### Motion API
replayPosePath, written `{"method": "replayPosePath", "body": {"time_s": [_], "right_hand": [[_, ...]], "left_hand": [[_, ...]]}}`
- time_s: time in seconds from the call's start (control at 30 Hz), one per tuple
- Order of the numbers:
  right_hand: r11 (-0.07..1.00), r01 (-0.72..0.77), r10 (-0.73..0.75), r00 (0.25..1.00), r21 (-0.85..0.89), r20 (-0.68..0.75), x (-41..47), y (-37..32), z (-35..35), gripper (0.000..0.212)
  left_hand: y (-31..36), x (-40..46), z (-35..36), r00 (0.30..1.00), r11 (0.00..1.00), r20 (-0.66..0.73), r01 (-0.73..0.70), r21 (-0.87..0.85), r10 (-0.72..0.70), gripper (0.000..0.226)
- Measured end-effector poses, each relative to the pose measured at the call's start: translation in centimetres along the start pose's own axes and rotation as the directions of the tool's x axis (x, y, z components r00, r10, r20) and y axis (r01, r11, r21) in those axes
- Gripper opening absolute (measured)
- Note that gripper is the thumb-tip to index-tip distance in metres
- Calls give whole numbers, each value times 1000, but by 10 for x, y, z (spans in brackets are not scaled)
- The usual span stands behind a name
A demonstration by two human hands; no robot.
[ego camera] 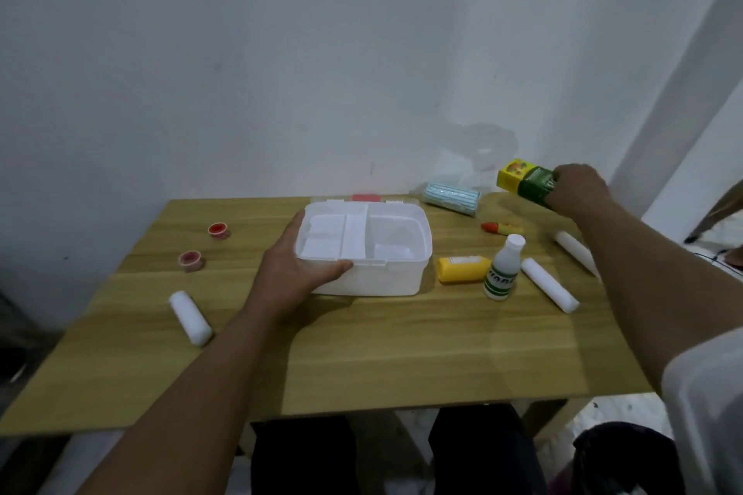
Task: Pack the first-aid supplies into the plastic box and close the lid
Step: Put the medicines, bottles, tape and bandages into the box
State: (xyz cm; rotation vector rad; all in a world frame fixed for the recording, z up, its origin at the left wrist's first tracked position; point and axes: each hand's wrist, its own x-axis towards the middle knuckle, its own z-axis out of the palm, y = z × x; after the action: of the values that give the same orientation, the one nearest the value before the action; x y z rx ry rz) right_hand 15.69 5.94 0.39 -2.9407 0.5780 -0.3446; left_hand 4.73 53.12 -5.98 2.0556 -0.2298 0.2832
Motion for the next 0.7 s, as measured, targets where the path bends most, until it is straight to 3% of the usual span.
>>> {"method": "replayPosePath", "body": {"time_s": [0.17, 0.3, 0.43, 0.53, 0.7], "right_hand": [[966, 212, -215, 977, 145, 1, -20, -66, -81, 53], [902, 363, -409, 891, 233, 196, -57, -129, -106, 59], [852, 524, -487, 778, 19, 398, -92, -180, -92, 57], [786, 603, -519, 763, -136, 384, -109, -200, -77, 52], [780, 609, -543, 774, -144, 326, -121, -212, -54, 46]], "left_hand": [[0, 1, 1, 1000, 1000, -3, 15, -14, -15, 90], [-1, 0, 1, 1000, 1000, -7, 6, -17, -6, 88], [-7, 3, 0, 1000, 1000, -5, 29, -13, -29, 98], [-11, 5, 0, 997, 997, 1, 71, -3, -71, 115], [-12, 5, 1, 997, 997, 15, 80, 7, -80, 120]]}}
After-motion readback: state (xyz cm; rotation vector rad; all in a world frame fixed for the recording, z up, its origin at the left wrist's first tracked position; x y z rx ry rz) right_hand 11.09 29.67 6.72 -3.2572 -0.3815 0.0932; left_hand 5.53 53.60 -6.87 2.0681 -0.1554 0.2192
